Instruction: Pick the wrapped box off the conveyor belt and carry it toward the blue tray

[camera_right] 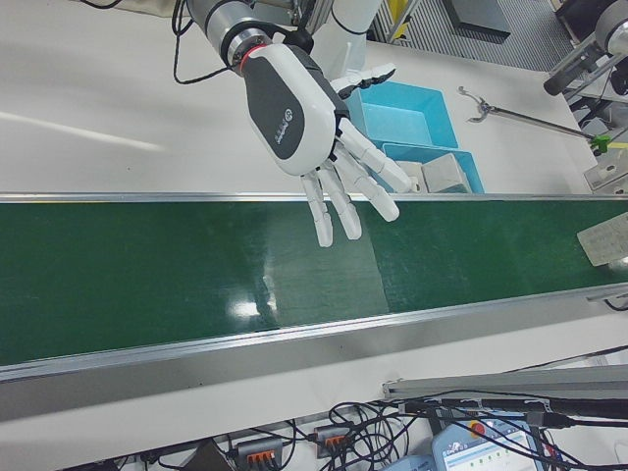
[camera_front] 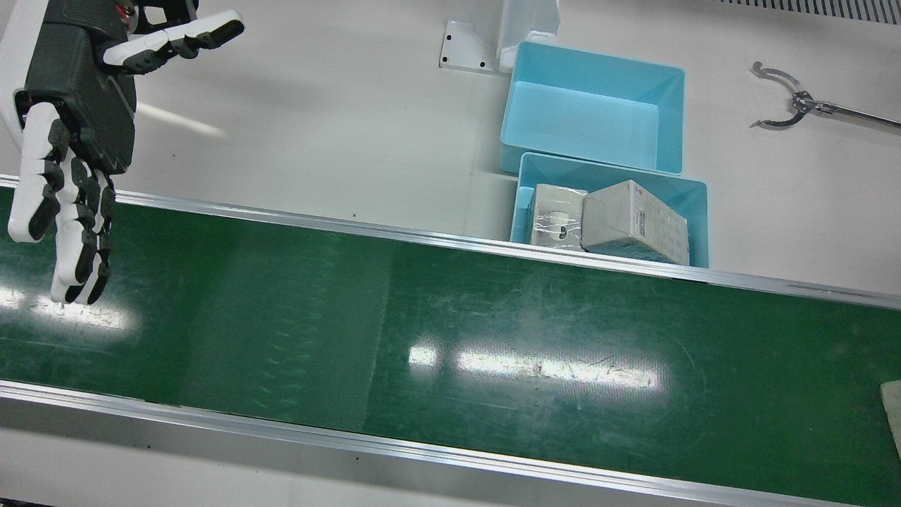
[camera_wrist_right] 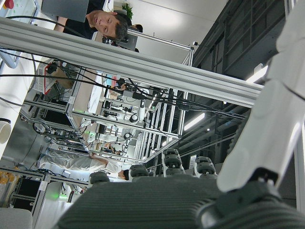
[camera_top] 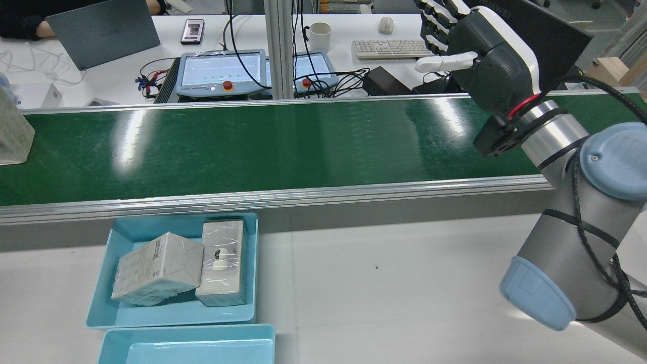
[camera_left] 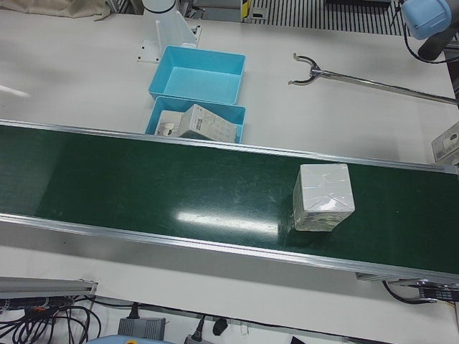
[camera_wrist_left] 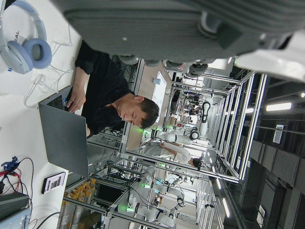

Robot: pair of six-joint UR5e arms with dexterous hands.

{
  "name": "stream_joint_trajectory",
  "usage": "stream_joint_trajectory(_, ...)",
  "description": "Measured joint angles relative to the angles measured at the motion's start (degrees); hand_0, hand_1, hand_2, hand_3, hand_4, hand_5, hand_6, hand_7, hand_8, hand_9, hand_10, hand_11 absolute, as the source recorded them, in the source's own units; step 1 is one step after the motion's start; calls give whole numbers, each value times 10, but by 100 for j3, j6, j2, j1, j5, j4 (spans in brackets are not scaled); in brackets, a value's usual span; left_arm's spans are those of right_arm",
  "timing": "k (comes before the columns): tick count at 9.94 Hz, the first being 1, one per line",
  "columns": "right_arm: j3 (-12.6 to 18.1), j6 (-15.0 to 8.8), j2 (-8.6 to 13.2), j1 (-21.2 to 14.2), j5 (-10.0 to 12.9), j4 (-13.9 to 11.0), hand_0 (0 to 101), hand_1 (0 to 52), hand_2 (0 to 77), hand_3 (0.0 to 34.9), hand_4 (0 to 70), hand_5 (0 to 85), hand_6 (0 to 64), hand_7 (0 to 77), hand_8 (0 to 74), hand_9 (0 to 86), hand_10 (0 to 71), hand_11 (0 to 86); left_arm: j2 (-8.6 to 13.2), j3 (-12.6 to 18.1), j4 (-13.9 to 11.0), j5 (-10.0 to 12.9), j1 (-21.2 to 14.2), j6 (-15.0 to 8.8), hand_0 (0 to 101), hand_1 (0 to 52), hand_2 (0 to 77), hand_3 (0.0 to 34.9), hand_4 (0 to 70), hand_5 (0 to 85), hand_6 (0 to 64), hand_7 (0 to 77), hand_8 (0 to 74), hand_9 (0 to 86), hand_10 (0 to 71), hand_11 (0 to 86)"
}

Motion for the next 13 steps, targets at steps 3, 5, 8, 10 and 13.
stream_joint_trajectory(3,-49,36,-5,30,6,15,400,93,104,90,0,22,0,0,5,16,0,16,0,0,0,0,0,0,0,0,5,0,0,11,0,0,0,0,5,0)
stream_joint_trajectory(5,-68,41,-14,4,11,21,400,93,104,82,0,22,0,0,5,16,0,16,0,0,0,0,0,0,0,0,5,0,0,11,0,5,0,0,0,0)
stream_joint_trajectory(8,-193,174,-22,-27,-3,132,400,93,114,78,0,22,0,0,5,16,0,16,0,0,0,0,0,0,0,0,5,0,0,11,0,5,0,0,0,0)
stream_joint_trajectory(10,-400,398,-24,14,-26,273,398,98,87,64,0,22,0,0,5,16,0,16,0,0,0,0,0,0,0,0,5,0,0,11,0,0,0,0,5,0)
stream_joint_trajectory(13,-488,476,-31,33,-38,319,367,65,49,0,5,44,0,0,5,16,0,16,0,0,0,0,0,0,0,0,11,0,0,11,0,0,0,0,5,0)
